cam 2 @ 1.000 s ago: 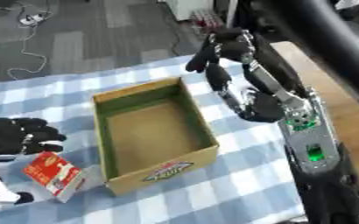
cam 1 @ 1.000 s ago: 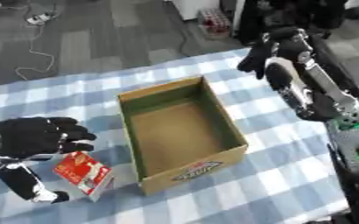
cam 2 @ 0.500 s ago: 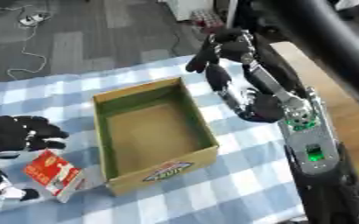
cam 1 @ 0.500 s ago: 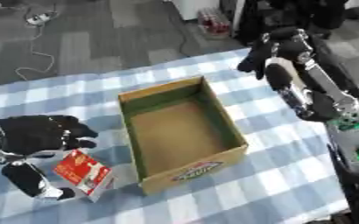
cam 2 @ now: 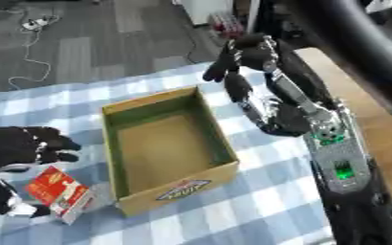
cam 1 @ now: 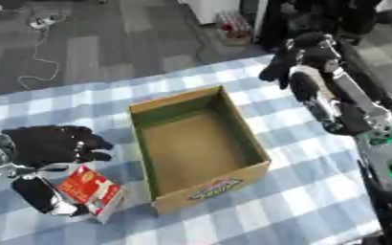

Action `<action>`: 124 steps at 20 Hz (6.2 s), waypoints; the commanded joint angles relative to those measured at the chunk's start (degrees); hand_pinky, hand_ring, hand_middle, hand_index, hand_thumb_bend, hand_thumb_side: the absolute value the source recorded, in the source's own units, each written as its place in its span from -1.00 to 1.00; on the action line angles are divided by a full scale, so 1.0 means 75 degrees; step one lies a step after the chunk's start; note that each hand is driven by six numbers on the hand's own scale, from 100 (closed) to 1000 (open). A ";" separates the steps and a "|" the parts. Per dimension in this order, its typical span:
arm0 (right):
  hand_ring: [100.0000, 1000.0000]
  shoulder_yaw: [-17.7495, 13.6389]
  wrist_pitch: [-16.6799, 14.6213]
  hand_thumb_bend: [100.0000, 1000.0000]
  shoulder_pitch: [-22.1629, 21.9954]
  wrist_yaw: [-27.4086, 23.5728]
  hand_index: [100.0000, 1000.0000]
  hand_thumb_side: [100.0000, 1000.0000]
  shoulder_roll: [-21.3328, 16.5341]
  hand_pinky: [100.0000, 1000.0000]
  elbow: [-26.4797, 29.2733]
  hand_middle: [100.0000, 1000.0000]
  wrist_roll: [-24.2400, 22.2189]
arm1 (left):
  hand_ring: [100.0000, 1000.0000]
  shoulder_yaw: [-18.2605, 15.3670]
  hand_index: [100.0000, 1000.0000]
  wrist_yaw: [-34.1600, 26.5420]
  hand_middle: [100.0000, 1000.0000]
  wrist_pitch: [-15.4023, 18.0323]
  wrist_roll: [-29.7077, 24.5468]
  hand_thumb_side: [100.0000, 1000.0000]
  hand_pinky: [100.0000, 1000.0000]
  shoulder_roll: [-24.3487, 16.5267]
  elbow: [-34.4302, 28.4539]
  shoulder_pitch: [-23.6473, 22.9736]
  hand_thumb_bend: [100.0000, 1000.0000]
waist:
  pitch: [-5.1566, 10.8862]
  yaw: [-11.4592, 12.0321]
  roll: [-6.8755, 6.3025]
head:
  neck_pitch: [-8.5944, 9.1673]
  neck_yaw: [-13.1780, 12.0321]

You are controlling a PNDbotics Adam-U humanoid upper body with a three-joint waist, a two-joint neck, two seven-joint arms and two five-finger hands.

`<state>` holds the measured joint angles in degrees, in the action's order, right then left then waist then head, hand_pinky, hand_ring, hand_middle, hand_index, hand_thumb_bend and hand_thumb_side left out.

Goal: Pick up objects on the table and place them in the box.

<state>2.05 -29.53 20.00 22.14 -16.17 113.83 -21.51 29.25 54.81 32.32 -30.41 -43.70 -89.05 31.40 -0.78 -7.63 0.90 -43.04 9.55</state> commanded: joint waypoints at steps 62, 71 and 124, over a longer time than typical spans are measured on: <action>-0.47 -0.0032 -0.0023 -1.00 0.0128 -0.0091 0.22 1.00 -0.0079 -0.39 0.0102 -0.18 -0.0053 | 1.00 0.0211 1.00 0.1677 1.00 0.2255 -0.1373 0.37 1.00 -0.0508 -0.0525 -0.0619 -0.47 | 0.0041 0.0018 -0.0001 | 0.0023 0.0079; -0.47 -0.0038 -0.0028 -1.00 0.0135 -0.0094 0.22 1.00 -0.0077 -0.39 0.0102 -0.18 -0.0046 | 0.60 0.0167 1.00 0.2351 0.86 0.2460 0.0911 0.30 0.37 -0.0455 -0.0491 -0.0800 -0.36 | 0.0033 0.0017 0.0009 | 0.0026 0.0095; -0.47 -0.0034 -0.0052 -1.00 0.0103 -0.0133 0.21 1.00 -0.0113 -0.38 0.0102 -0.18 -0.0063 | -1.00 -0.0766 -0.70 0.0144 -1.00 0.1859 0.3769 0.07 -1.00 -0.0923 -0.1595 -0.1057 -1.00 | 0.0047 0.0059 0.0016 | 0.0185 0.0379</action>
<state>2.07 -29.80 20.01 21.45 -16.24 113.83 -21.82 24.63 57.24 46.57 -1.99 -49.32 -99.63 22.51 -1.11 -7.14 1.19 -42.78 12.11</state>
